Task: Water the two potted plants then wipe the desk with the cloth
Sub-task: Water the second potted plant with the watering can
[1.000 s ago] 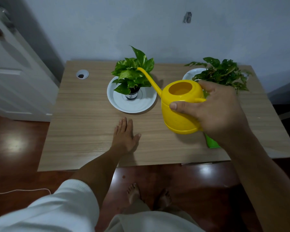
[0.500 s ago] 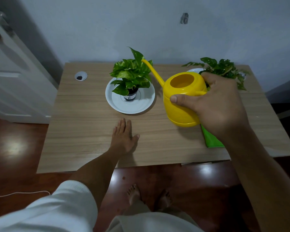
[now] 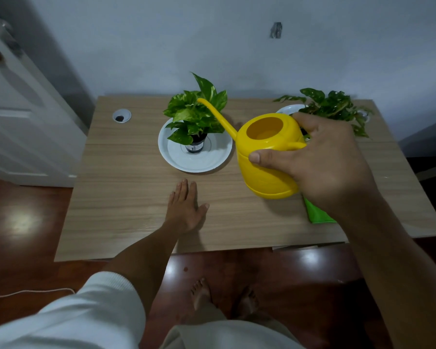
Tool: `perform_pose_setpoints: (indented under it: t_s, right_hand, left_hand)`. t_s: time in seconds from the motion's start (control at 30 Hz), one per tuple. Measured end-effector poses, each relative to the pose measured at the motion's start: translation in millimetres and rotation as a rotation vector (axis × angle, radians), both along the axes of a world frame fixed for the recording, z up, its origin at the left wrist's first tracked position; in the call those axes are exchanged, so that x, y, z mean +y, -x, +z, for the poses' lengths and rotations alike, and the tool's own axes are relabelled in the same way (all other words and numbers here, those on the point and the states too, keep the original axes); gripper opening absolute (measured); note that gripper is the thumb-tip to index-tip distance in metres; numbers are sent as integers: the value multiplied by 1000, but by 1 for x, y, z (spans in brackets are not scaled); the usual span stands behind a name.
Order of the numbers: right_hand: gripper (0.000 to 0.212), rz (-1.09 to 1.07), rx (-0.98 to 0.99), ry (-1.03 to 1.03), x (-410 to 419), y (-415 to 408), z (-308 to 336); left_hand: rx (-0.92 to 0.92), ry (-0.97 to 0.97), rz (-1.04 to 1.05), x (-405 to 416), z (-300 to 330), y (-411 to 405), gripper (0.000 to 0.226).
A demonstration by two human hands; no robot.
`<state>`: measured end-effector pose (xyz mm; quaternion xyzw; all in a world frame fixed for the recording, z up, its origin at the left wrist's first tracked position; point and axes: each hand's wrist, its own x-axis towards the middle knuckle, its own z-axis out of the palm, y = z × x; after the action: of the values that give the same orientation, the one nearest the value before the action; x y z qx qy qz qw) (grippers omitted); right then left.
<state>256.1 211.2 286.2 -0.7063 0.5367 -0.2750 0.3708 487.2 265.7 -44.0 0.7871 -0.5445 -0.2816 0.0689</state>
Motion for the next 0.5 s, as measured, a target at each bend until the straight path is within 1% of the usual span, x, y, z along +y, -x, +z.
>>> perform_pose_setpoints:
  t_s: [0.07,0.2,0.33,0.43,0.5]
  right_hand:
    - [61,5,8,-3,1,3,0]
    - [54,14,41,-15,2,8,4]
    - [61,-22,120,13,2,10,7]
    - [62,-26,142,40,1,10,7]
    - [68,-40,132,65,0,8,6]
  left_hand:
    - [-1,-1,2,-1,0,0,90]
    - [-3,-5,4,-1,-1,0,90]
    - [-7,1,-2,-1,0,0,90]
    - [-7,0,-8,-1,-1,-1,90]
    - [-9,0,-12,-1,-1,-1,90]
